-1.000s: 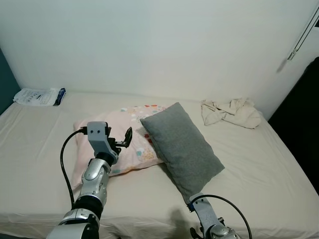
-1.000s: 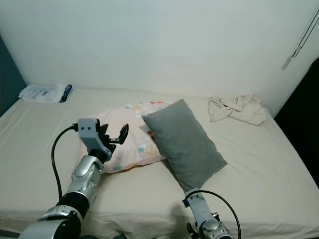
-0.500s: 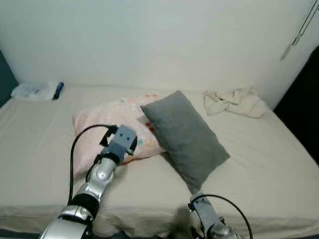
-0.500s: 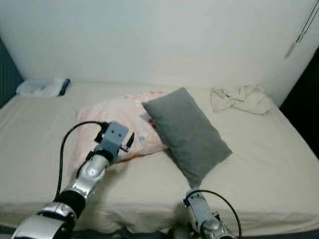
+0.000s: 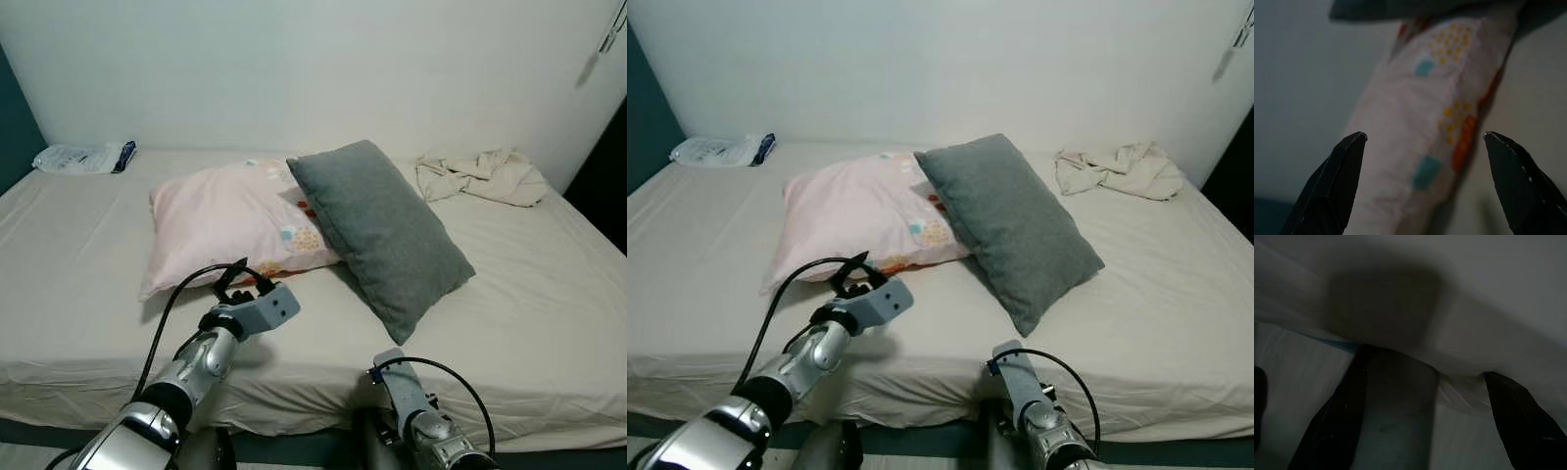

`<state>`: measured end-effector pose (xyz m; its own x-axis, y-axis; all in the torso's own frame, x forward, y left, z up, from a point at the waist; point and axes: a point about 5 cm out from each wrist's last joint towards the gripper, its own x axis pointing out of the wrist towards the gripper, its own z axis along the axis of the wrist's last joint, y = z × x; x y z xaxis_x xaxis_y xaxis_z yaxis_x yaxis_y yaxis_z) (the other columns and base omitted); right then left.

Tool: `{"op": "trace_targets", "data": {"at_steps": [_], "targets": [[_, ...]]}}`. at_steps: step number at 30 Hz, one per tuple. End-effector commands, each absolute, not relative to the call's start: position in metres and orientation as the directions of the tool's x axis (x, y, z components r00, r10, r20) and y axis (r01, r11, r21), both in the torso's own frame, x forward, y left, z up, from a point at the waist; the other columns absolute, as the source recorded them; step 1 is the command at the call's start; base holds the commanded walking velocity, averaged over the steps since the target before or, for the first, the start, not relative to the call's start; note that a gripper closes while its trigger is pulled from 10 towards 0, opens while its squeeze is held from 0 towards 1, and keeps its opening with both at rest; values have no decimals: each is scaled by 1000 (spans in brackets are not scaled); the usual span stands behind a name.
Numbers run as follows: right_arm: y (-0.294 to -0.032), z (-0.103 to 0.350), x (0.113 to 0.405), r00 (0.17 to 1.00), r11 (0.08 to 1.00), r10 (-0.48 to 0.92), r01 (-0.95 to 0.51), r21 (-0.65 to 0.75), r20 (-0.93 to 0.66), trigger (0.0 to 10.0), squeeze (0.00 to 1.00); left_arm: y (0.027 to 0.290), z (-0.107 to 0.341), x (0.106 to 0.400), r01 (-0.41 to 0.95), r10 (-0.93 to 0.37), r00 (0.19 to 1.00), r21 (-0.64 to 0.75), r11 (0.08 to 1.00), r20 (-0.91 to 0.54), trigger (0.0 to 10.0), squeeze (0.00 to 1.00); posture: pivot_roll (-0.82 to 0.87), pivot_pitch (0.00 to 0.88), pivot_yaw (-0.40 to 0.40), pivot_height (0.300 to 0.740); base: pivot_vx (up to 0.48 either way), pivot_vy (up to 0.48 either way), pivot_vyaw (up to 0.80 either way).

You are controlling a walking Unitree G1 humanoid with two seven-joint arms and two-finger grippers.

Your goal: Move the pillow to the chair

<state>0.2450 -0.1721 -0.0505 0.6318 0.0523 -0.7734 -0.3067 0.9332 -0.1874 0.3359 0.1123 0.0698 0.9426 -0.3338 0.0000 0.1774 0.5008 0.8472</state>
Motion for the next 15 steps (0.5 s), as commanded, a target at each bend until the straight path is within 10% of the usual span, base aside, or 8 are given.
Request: {"op": "trace_targets", "data": {"at_steps": [1, 15], "targets": [[-172, -72, 213, 515, 937, 51, -320, -137, -856, 10000, 0, 115, 76, 341, 142, -335, 942, 884, 446, 18, 10000, 0, -102, 78, -36, 556, 0, 0, 0], [-156, -76, 206, 523, 944, 98, -318, -87, -847, 10000, 0, 111, 69, 346, 147, -377, 922, 982, 119, -92, 10000, 0, -135, 208, 61, 556, 0, 0, 0]]}}
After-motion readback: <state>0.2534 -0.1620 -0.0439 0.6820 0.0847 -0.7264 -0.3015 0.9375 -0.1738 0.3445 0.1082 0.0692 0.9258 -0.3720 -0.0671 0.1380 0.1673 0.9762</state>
